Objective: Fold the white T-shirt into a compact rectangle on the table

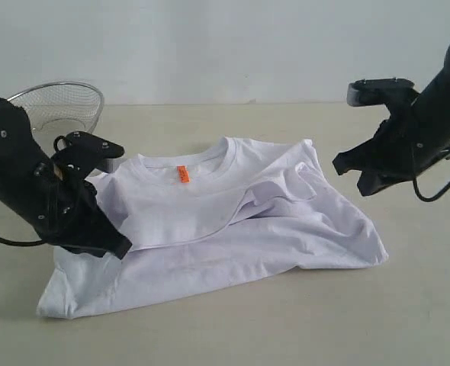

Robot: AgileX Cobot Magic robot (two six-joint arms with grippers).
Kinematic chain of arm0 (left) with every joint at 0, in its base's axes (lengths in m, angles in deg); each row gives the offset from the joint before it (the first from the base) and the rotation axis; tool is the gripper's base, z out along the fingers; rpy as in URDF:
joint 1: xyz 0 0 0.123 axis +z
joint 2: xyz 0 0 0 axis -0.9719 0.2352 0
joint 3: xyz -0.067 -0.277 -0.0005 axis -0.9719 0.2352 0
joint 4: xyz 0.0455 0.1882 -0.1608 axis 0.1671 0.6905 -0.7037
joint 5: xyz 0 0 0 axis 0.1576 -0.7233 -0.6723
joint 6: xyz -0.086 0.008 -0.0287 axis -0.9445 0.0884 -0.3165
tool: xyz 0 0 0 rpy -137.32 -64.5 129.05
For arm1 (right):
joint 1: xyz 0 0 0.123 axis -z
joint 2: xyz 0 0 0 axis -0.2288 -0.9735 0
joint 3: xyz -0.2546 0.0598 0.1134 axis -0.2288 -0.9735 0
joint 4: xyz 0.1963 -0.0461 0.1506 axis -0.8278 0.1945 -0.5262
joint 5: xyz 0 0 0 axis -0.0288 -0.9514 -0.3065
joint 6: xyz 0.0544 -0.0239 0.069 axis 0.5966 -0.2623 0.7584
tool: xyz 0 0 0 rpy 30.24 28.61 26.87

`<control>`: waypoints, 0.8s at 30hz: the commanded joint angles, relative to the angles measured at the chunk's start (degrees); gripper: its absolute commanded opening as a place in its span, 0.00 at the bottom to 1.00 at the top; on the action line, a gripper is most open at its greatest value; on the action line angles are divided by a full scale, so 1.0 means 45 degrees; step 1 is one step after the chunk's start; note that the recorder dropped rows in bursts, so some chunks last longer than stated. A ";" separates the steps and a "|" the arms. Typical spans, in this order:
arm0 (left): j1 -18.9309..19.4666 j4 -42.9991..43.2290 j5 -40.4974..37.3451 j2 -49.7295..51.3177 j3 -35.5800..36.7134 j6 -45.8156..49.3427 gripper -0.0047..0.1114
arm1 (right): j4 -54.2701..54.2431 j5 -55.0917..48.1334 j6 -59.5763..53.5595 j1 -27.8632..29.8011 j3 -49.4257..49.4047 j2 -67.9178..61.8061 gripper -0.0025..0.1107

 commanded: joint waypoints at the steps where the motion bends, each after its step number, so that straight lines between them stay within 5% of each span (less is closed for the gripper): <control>1: -0.0020 -0.0108 0.0419 -0.0011 -0.0100 -0.0389 0.08 | -0.1164 -0.0502 -0.1206 -0.0011 0.1389 -0.1585 0.02; 10: 0.0743 -0.0050 0.0511 0.0752 -0.0100 -0.0679 0.08 | -0.1425 -0.1397 -0.1833 -0.0562 0.3109 -0.4107 0.02; 15: 0.0743 -0.0019 0.0511 0.0752 -0.0100 -0.0679 0.08 | 0.0352 -0.1748 -0.0450 -0.0627 0.3081 -0.4235 0.02; 24: 0.0743 -0.0020 0.0344 0.0752 -0.0100 -0.0679 0.08 | 0.1875 -0.2021 0.1028 -0.0627 0.1203 -0.3922 0.02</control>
